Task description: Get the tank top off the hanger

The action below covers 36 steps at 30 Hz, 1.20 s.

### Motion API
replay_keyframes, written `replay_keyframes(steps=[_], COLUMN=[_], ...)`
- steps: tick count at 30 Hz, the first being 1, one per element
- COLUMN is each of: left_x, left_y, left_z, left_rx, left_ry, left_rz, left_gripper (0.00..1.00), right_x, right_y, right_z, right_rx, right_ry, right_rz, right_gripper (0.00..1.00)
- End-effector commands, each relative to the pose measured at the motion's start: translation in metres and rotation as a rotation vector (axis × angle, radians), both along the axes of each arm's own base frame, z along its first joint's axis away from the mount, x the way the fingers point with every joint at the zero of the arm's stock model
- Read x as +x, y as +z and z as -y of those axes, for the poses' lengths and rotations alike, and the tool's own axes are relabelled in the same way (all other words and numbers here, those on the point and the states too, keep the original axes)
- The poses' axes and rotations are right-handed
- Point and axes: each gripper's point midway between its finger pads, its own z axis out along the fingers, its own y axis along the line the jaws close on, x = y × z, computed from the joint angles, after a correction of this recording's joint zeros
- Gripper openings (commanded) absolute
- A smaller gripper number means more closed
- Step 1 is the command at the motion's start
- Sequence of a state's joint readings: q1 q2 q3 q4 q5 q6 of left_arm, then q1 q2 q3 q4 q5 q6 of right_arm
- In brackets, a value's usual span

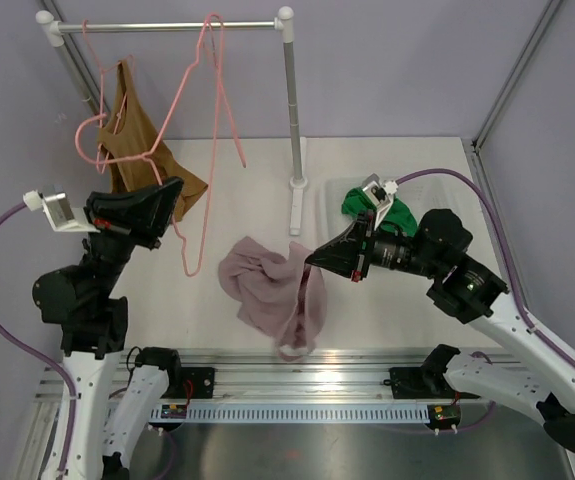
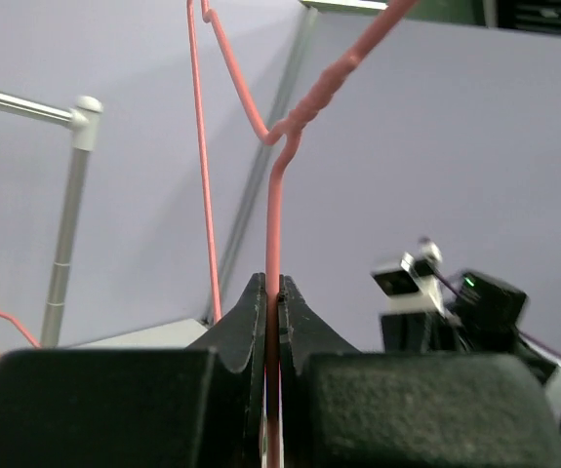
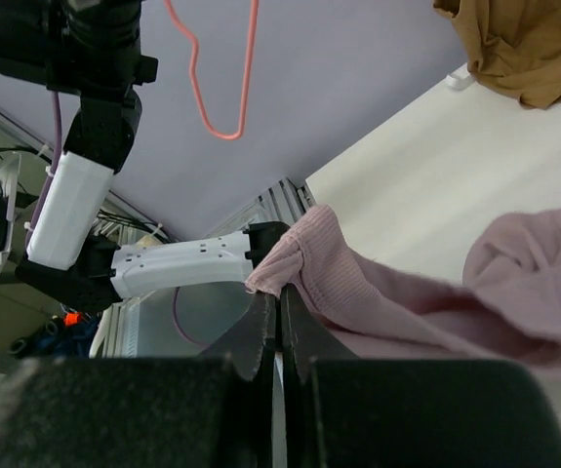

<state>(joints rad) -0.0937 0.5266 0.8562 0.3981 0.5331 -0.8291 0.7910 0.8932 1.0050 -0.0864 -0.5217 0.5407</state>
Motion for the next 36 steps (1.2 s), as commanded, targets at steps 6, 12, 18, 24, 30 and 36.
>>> replay_keyframes(steps=[6,12,18,24,30,36], left_x=[0.04,0.047,0.067,0.104,0.142,0.194], left_y=[-0.004,-0.074,-0.112,-0.102,-0.069,-0.044], left_z=[-0.048,-0.06,-0.062,-0.048,-0.046,-0.044], left_rx=[0.009,0.142,0.263,0.333,0.379,0.393], left_ry=[0.351,0.437,0.459,0.39,0.384,0.389], left_rz=[-0.232,-0.502,-0.657,-0.728,-0.735,-0.751], left_gripper=[0.0,0.0,0.0,0.0,0.0,0.0], right_x=[0.009,0.058,0.084,0.094,0.085,0.067], right_y=[-0.017,-0.09,-0.17,-0.171,-0.112,-0.105], right_z=[-0.015,-0.041,-0.058,-0.045,0.003,0.023], right_rx=[-0.082,-0.269,-0.445,-0.481,-0.387,-0.316], right_ry=[-0.021,-0.306,-0.542,-0.643,-0.707,-0.673], right_rz=[-0.067,-0.141,-0.218,-0.203,-0.109,-0.106], right_gripper=[0.0,0.0,0.16,0.87,0.99,1.0])
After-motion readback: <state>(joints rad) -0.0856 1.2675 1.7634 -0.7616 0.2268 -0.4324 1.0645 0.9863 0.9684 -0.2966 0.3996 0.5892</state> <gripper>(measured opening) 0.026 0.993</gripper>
